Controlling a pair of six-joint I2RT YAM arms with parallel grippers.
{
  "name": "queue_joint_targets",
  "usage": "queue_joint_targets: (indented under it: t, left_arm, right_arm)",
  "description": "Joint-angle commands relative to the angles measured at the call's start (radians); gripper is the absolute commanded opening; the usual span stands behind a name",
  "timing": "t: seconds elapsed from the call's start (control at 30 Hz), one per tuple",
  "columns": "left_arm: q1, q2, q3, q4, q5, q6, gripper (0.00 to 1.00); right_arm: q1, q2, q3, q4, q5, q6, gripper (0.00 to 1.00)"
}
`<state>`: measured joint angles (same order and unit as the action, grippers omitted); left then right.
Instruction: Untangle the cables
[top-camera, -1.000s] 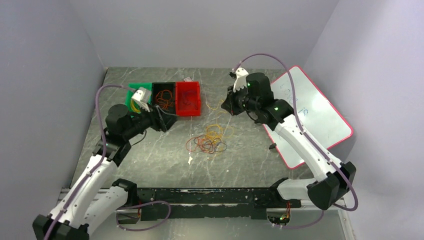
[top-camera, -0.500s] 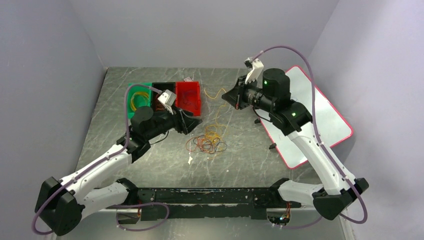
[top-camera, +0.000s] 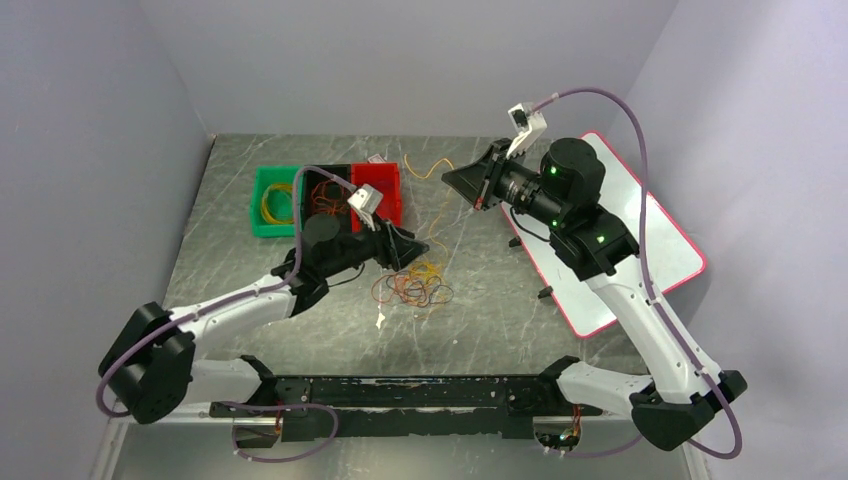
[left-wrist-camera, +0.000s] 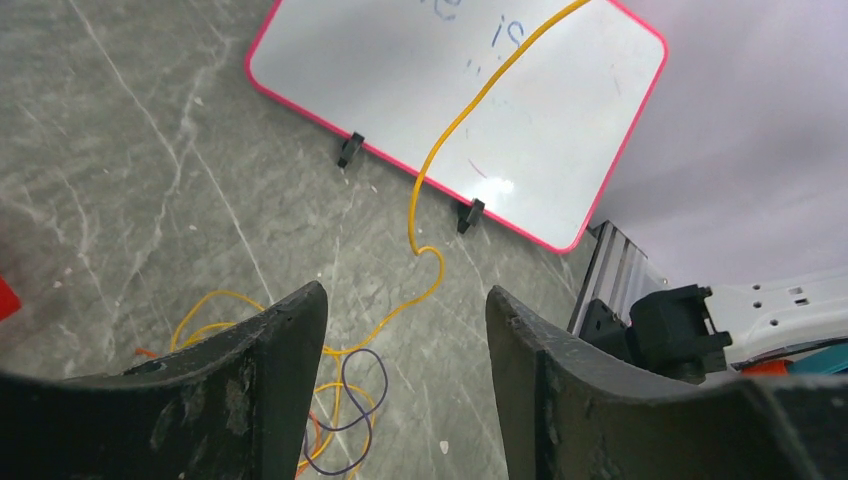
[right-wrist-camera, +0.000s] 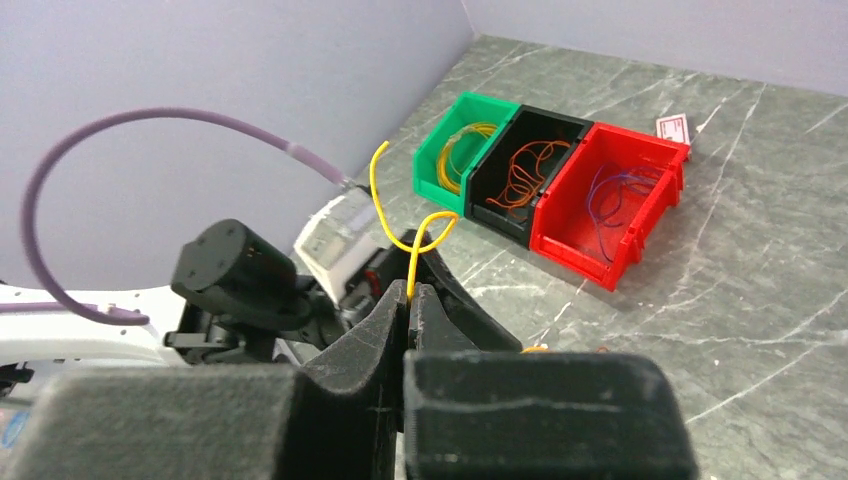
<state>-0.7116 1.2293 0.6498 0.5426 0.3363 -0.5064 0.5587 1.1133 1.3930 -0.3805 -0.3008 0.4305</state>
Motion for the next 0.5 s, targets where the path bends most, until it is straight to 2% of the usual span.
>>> queue_joint_targets:
  t: [0.0,0.47]
  left_arm:
    - [-0.027,0.061,0.024,0.130,-0.019,-0.022,0.63]
    - [-0.114,0.300,0.062,0.231,-0.003,-0.024,0.60]
  right_arm:
    - [0.004,-0.009,-0.021,0.047,-0.029,0.029,0.00]
    - [0.004,-0.032,-0.042,0.054,-0.020,0.037,0.00]
